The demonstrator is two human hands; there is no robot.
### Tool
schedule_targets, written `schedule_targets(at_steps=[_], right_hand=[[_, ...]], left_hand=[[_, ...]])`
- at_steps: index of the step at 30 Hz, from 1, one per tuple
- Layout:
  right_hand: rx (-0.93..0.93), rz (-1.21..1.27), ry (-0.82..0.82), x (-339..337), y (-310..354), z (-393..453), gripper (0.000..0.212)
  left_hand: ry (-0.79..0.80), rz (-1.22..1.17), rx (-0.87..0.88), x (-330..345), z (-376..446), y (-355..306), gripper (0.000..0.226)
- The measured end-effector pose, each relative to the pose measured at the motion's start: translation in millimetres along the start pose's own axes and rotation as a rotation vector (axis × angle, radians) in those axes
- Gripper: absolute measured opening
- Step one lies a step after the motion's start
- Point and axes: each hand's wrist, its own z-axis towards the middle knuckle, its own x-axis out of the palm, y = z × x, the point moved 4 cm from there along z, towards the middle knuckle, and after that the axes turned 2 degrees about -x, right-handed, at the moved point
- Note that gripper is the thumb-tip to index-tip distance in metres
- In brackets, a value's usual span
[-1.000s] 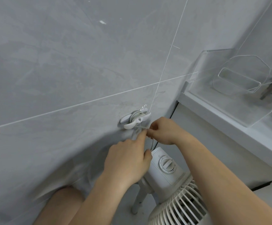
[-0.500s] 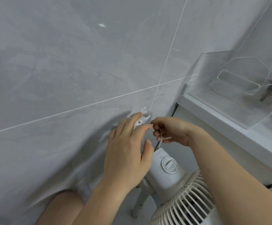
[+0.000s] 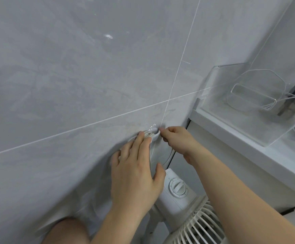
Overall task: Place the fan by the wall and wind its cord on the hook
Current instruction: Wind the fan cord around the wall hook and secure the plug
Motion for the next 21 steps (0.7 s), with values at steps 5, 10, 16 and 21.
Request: schedule_targets(at_steps=[5, 10, 16, 21], right_hand=[[-0.077, 0.101, -0.034, -0.4, 8.6, -2.5, 0.033], [-0.219, -0.017, -0.078, -2.3, 17.9, -9.5, 0.030], [-0.200, 0.250, 0.070, -5.0, 23.9, -19.1, 0.041], [-0.227, 0.233, 0.080, -2.0, 22.7, -21.3, 0.042]], left_hand=[[-0.018, 0.017, 0.049, 6.4, -2.2, 4.9, 0.064], [-0.044, 0.004, 0.074, 3.0, -1.7, 8.1, 0.051], [-0.156, -0.113, 0.145, -12.0, -7.0, -0.8, 0.030], [-0.046, -0.549, 0.120, -2.1, -14.9, -17.2, 0.033]])
